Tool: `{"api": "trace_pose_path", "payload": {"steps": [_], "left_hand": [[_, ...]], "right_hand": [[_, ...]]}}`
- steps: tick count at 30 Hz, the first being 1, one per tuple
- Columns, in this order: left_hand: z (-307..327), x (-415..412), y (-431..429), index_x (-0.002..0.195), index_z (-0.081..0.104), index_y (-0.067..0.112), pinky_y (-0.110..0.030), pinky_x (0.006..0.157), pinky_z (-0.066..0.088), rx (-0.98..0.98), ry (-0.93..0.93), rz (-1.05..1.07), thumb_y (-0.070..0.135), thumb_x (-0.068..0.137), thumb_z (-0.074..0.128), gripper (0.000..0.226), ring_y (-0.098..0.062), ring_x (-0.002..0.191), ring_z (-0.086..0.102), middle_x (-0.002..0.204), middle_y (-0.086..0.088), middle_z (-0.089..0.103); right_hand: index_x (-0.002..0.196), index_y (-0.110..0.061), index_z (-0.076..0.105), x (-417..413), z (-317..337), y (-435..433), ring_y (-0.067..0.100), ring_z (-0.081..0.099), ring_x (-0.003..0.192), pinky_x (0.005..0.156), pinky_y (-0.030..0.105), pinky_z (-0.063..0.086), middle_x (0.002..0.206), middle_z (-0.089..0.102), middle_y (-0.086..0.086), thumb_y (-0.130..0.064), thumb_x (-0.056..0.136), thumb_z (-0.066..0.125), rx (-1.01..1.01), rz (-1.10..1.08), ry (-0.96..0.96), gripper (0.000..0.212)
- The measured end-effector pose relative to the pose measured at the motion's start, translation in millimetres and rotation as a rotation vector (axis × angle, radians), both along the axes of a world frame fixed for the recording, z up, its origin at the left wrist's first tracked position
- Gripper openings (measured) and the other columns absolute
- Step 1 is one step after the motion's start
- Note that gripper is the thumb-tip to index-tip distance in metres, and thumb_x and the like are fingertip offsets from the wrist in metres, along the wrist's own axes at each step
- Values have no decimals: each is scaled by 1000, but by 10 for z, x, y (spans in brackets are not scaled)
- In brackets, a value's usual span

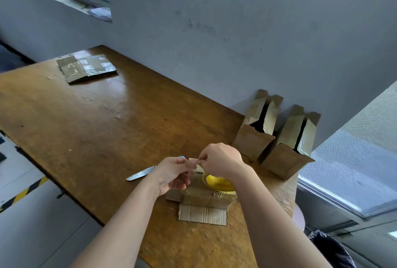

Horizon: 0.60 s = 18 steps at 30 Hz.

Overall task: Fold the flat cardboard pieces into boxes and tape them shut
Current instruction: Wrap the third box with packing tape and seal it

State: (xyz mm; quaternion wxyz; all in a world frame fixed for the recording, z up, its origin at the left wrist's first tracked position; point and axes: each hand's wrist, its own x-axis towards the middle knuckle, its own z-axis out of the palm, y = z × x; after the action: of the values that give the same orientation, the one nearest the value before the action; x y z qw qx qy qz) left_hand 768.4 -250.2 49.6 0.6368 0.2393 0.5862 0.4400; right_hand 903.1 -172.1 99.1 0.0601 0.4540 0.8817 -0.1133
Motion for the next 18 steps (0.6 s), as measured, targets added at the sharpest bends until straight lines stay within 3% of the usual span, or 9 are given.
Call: {"api": "trace_pose_path", "payload": {"steps": [4,7,8,11,13,18], "left_hand": [[-32,34,7,77,66,9,-23,42,34,73,179,55,17,88,69,14,-14,49,50,60,-3,61],[-77,99,49,71,64,10,-24,47,35,98,314,93,18,93,63,23,-15,55,48,56,-1,57],[-108,109,57,70,62,10,-27,53,38,101,345,110,18,94,61,25,-17,60,49,59,-2,56],[-202,76,58,72,59,9,-32,61,46,57,395,171,22,98,54,29,-18,65,55,66,-6,60],[-253,72,51,72,61,11,-30,58,51,-2,384,180,28,97,55,30,-17,66,61,69,-4,65],[-299,49,102,77,61,13,-30,53,55,-100,376,202,28,96,57,25,-21,66,66,74,-7,68]], "right_hand": [[106,-29,73,-10,-21,-1,15,60,79,49,19,35,99,70,-6,-31,93,52,14,10,3,25],[125,-28,61,35,-25,8,20,63,99,66,24,46,116,66,-4,-49,92,52,0,-57,66,40],[124,-25,59,71,-15,25,20,64,98,69,27,48,110,67,-3,-57,89,53,-25,-99,93,49],[88,-20,61,204,-2,83,16,61,79,58,28,44,74,60,-9,-75,80,50,-170,-213,206,57],[71,-19,61,257,-28,74,15,62,68,55,30,47,64,60,-7,-78,76,51,-242,-279,314,60],[66,-22,63,153,-112,-6,13,60,61,52,31,47,61,61,-6,-77,78,49,-131,-279,378,58]]}}
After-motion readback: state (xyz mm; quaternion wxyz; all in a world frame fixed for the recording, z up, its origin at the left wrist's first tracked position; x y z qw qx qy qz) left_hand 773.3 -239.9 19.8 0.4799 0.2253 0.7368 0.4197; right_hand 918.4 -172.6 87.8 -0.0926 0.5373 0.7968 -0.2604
